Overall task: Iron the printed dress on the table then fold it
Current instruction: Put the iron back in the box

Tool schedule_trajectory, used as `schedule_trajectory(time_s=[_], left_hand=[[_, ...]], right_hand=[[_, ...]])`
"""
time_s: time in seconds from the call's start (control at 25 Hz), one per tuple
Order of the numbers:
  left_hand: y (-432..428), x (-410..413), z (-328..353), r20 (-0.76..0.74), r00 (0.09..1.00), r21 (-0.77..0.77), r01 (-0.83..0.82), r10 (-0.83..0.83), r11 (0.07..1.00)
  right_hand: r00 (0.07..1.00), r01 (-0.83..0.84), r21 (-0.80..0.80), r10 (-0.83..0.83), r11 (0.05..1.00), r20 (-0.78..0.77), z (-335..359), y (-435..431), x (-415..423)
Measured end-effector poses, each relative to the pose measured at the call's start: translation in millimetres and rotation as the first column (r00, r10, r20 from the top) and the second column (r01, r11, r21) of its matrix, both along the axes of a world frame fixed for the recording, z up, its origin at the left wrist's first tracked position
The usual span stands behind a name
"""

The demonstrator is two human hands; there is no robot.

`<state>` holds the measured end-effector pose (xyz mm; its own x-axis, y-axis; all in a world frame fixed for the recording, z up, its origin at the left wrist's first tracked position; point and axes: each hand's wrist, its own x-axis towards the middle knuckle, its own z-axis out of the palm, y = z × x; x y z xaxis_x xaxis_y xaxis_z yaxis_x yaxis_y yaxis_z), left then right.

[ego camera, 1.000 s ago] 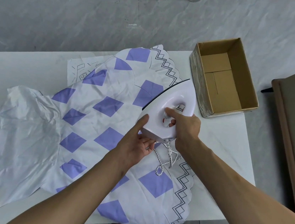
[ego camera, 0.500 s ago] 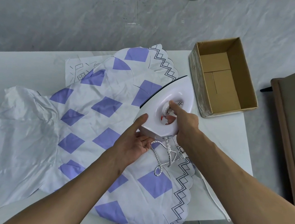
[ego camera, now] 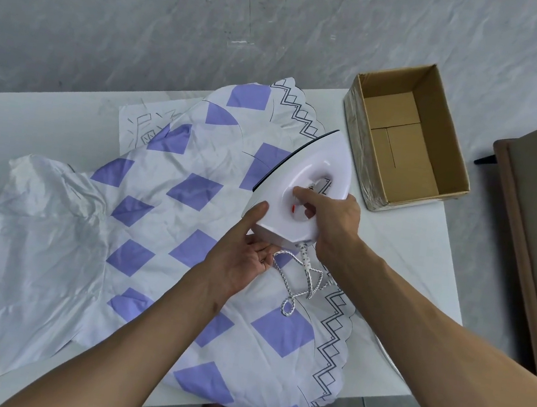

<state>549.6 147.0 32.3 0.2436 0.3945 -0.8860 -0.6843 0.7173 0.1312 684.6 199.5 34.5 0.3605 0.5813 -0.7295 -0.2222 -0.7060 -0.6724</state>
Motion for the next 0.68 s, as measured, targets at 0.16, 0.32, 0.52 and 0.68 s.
schedule_trajectory(time_s=[0.16, 0.32, 0.52, 0.68], left_hand=[[-1.0, 2.1, 0.5, 0.005, 1.0, 0.009, -0.006, 0.006, 1.0], [-1.7, 3.6, 1.7, -0.003, 1.0, 0.012, 0.01, -0.01, 1.0], [-2.7, 0.4, 0.2, -0.004, 1.0, 0.018, 0.027, -0.027, 0.999], [-5.0, -1.6, -2.9, 0.029, 1.0, -0.004, -0.003, 0.004, 1.0]], right_hand=[[0.999, -0.014, -0.041, 0.015, 0.999, 0.032, -4.1, -0.2, 1.8], [0.999, -0.017, -0.049, 0.019, 0.999, 0.037, -3.9, -1.3, 3.0], [0.999, -0.027, -0.057, 0.028, 0.998, 0.025, -4.3, -1.4, 1.4], [0.998, -0.06, -0.036, 0.061, 0.998, 0.019, -4.1, 1.0, 2.7]])
